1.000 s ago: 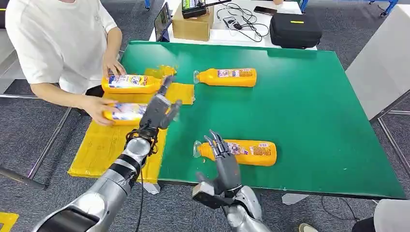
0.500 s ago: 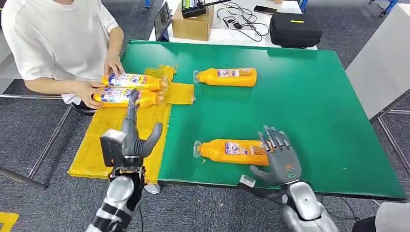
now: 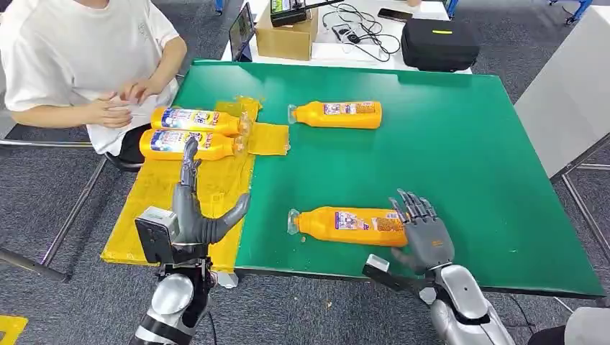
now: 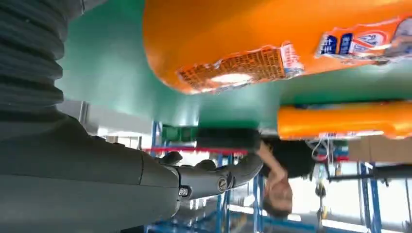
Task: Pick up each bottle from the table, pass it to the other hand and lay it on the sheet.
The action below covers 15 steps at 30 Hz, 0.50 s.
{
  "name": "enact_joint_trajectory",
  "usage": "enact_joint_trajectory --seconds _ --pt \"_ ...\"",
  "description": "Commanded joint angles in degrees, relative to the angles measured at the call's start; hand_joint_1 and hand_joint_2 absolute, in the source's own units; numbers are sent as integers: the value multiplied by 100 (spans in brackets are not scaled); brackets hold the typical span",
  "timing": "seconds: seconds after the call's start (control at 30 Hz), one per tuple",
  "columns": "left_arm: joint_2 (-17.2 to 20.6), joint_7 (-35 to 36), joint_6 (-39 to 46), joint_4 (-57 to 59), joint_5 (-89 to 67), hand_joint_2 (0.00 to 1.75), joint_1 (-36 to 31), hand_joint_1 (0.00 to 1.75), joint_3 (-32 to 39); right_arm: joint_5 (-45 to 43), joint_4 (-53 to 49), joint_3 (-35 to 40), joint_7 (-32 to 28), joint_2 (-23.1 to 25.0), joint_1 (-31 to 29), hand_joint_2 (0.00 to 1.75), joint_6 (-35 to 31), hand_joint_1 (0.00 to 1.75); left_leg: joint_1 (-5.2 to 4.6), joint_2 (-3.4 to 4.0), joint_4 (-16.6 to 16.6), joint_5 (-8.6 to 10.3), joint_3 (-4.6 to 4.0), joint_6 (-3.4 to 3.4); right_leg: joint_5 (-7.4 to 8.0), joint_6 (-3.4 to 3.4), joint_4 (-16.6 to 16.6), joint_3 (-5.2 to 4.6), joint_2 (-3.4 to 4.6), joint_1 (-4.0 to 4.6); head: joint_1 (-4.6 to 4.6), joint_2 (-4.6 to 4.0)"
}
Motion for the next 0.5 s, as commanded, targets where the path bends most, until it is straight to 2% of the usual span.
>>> enact_joint_trajectory --seconds 0.03,0.17,0.27,0.5 --pt "156 70 -129 595 120 175 -538 0 -345 -536 1901 427 -330 154 -1403 175 902 0 3 30 1 -11 27 -6 -2 -13 -2 21 22 6 2 0" --pt "109 101 -180 862 206 175 -858 0 -484 -440 2945 876 -315 341 -2021 175 1126 0 4 30 -2 0 20 -5 8 -10 -5 13 19 6 2 0" --pt "97 53 -169 903 191 175 -978 0 -616 -547 3413 937 -430 436 -2165 175 1055 0 2 20 -3 7 17 -3 9 -4 -3 12 11 4 0 0" --pt "87 75 -180 998 207 175 -1086 0 -717 -410 3710 1119 -292 577 -2372 175 1049 0 5 20 -3 3 29 -4 3 -5 -4 25 8 8 0 0"
